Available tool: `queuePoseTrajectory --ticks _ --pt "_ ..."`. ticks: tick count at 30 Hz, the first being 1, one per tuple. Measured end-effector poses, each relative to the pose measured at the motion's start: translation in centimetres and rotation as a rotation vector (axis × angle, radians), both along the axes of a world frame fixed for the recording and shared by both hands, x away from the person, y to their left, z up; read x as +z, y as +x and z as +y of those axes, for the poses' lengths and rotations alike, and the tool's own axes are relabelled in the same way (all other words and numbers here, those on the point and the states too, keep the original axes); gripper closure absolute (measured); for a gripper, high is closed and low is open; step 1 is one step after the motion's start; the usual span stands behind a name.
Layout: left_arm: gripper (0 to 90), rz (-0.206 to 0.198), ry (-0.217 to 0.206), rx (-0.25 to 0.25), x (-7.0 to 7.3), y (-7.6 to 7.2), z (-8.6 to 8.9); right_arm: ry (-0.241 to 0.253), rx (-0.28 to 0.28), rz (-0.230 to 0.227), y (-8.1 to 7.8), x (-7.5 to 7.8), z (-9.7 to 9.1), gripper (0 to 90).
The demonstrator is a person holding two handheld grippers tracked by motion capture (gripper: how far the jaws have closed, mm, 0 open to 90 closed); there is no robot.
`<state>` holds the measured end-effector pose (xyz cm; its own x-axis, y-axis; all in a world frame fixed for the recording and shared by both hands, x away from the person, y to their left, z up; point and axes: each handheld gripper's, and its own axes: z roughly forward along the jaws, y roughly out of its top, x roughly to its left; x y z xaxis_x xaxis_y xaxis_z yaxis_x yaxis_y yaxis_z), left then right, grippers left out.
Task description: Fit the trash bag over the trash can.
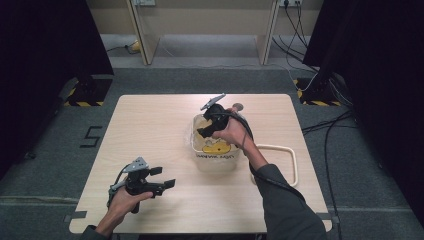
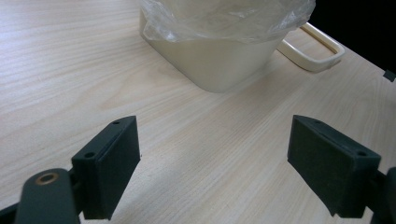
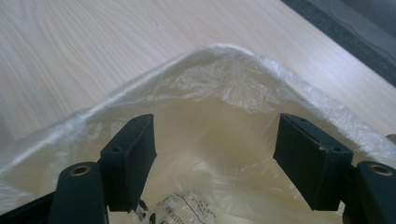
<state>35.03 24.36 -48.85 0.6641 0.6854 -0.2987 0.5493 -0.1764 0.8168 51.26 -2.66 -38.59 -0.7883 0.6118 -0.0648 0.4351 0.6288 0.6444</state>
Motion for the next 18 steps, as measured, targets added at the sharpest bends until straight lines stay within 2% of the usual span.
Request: queuePoseTrajectory --ticks 1,11,15,18 --pt "16.4 0.0 0.003 -0.002 0.0 0.0 0.0 -0.005 -0.003 0.015 0.1 -0.3 0.0 29.5" --pt "16.5 0.002 0.01 -0.009 -0.1 0.0 -0.1 -0.052 -0.005 0.056 0.4 -2.1 0.7 28.9" --pt "16.5 0.006 0.009 -0.008 -0.1 0.0 -0.2 -0.042 -0.013 0.056 0.3 -2.1 0.7 28.7" --pt "16.5 0.002 0.006 -0.008 -0.1 0.0 -0.2 -0.007 -0.022 0.045 0.1 -1.4 0.4 29.2"
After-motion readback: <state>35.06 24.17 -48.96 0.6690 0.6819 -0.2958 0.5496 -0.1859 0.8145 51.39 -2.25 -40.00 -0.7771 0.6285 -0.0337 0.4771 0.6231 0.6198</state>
